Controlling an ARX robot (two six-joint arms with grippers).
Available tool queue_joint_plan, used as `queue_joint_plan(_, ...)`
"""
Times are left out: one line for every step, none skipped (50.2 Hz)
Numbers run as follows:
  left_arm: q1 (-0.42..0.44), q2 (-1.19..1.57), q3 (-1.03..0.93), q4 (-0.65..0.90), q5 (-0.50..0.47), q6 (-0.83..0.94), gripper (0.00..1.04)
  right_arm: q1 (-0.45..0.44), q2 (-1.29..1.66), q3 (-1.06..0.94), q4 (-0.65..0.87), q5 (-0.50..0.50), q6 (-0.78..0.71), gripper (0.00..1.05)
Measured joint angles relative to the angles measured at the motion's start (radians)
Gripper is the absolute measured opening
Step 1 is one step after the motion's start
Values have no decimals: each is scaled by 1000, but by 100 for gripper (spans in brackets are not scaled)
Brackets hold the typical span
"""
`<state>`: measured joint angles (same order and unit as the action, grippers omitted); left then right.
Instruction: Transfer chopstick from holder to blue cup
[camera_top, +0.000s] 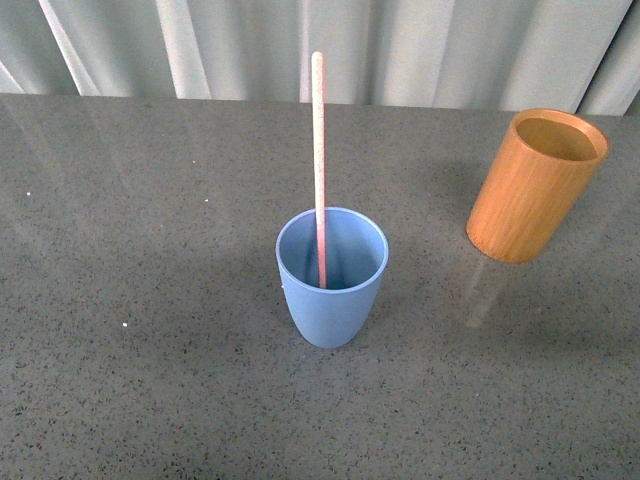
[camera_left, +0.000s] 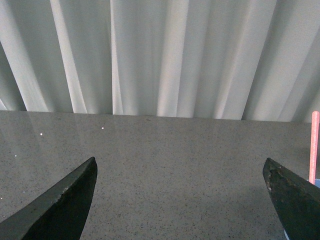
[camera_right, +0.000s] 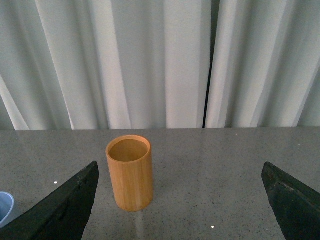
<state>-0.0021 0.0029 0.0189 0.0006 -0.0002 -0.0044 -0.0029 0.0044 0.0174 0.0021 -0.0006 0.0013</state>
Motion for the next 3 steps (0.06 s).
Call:
queue_joint_plan(0, 0, 0, 0, 0, 0, 98, 0, 0, 0, 0, 0, 0, 95)
queue_joint_plan(0, 0, 0, 0, 0, 0, 98, 0, 0, 0, 0, 0, 0, 95)
queue_joint_plan(0, 0, 0, 0, 0, 0, 98, 0, 0, 0, 0, 0, 0, 95)
